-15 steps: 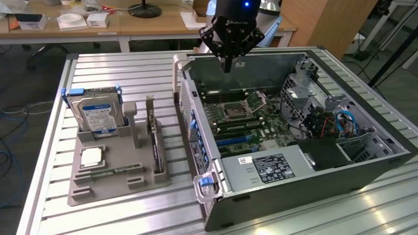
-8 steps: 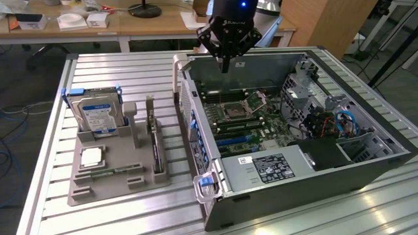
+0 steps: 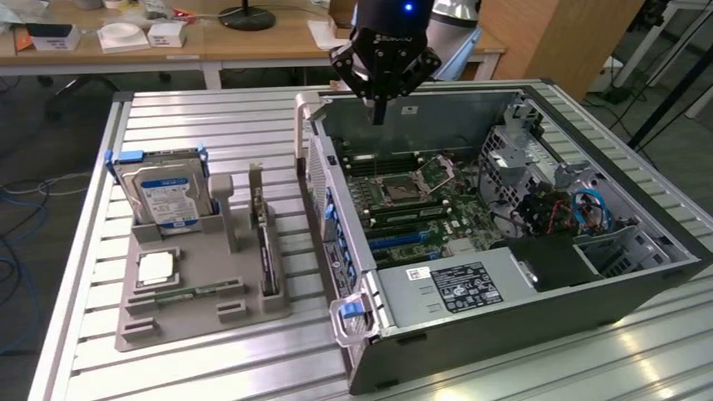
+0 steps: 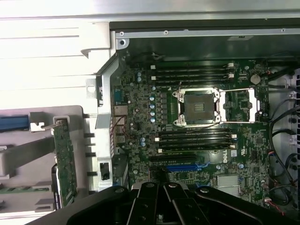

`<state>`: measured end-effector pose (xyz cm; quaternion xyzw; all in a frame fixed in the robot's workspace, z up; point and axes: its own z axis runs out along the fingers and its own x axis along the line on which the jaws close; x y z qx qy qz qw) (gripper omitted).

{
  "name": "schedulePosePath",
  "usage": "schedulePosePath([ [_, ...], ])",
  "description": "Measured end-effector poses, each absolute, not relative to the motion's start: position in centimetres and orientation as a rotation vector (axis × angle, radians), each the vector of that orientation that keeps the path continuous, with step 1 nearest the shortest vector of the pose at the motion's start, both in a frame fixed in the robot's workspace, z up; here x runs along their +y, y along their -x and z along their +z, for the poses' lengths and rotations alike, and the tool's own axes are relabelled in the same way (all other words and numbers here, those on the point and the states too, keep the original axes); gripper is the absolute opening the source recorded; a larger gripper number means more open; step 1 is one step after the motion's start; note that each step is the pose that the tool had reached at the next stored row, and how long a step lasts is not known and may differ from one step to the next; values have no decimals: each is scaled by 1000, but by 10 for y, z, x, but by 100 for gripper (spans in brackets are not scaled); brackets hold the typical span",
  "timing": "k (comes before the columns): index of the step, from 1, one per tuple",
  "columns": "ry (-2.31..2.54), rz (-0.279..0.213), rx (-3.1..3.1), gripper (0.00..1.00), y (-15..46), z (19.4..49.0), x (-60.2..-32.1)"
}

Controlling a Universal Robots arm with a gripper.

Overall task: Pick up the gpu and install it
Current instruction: 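Reach for the gpu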

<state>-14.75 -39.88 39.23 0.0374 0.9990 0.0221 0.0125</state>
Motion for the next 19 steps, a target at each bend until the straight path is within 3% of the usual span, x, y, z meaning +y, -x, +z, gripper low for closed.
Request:
schedulePosePath([
  [19,-117,69,3114,11,162,392,-399],
])
